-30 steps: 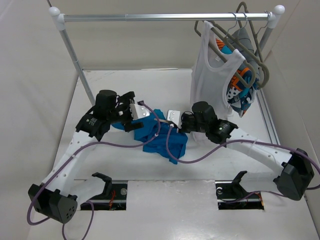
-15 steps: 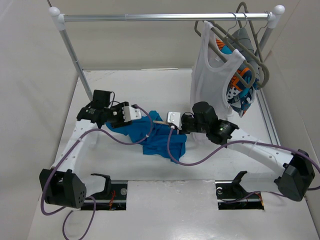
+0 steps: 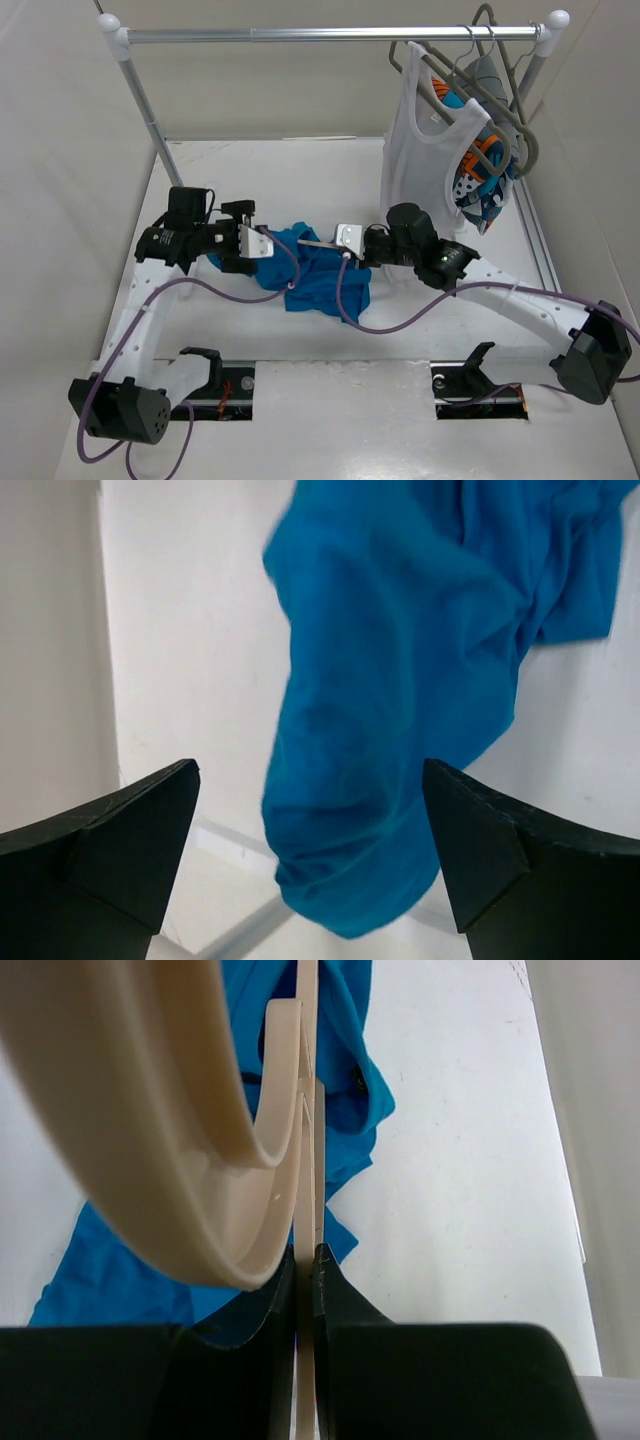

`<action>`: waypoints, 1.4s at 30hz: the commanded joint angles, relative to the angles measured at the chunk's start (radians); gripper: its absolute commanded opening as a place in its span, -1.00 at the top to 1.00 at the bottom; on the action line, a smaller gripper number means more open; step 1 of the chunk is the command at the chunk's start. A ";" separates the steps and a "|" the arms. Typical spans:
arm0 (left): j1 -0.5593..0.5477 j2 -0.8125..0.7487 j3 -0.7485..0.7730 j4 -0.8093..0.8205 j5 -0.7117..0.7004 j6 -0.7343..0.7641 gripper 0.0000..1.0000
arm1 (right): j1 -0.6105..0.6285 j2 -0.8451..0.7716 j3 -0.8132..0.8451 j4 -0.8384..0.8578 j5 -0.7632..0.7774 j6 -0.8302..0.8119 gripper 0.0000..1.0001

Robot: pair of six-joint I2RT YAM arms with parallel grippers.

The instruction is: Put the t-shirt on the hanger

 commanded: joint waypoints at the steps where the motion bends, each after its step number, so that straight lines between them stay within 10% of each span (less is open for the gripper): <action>1: -0.043 -0.047 0.054 0.013 0.134 -0.022 -0.85 | 0.010 -0.001 0.052 0.071 -0.047 -0.009 1.00; 11: -0.141 0.079 0.054 -0.007 0.073 -0.053 -0.64 | 0.019 0.017 0.091 0.071 -0.056 -0.018 1.00; 15: -0.154 0.122 0.043 -0.007 0.036 -0.062 -0.14 | 0.019 0.017 0.101 0.071 -0.056 -0.027 1.00; 19: -0.163 0.131 0.072 -0.025 0.051 -0.106 1.00 | 0.019 0.027 0.119 0.071 -0.056 -0.037 1.00; 24: -0.163 0.109 0.105 -0.025 0.071 -0.195 1.00 | 0.019 0.056 0.168 0.037 0.006 -0.027 0.97; 27: -0.134 0.086 0.105 -0.016 0.105 -0.282 1.00 | 0.019 0.074 0.243 -0.030 0.055 -0.018 0.51; 28: -0.084 0.086 0.105 -0.007 0.145 -0.306 1.00 | 0.019 0.074 0.266 -0.052 0.101 -0.006 0.22; 29: -0.057 0.074 0.105 -0.007 0.162 -0.367 1.00 | 0.019 0.074 0.286 -0.092 0.123 -0.006 -0.51; 31: 0.033 0.050 0.093 0.022 0.220 -0.425 1.00 | 0.019 0.054 0.329 -0.130 0.208 0.034 -0.99; 42: 0.105 -0.148 -0.062 0.198 0.331 -0.689 1.00 | 0.127 -0.052 0.327 -0.328 0.635 0.066 -1.00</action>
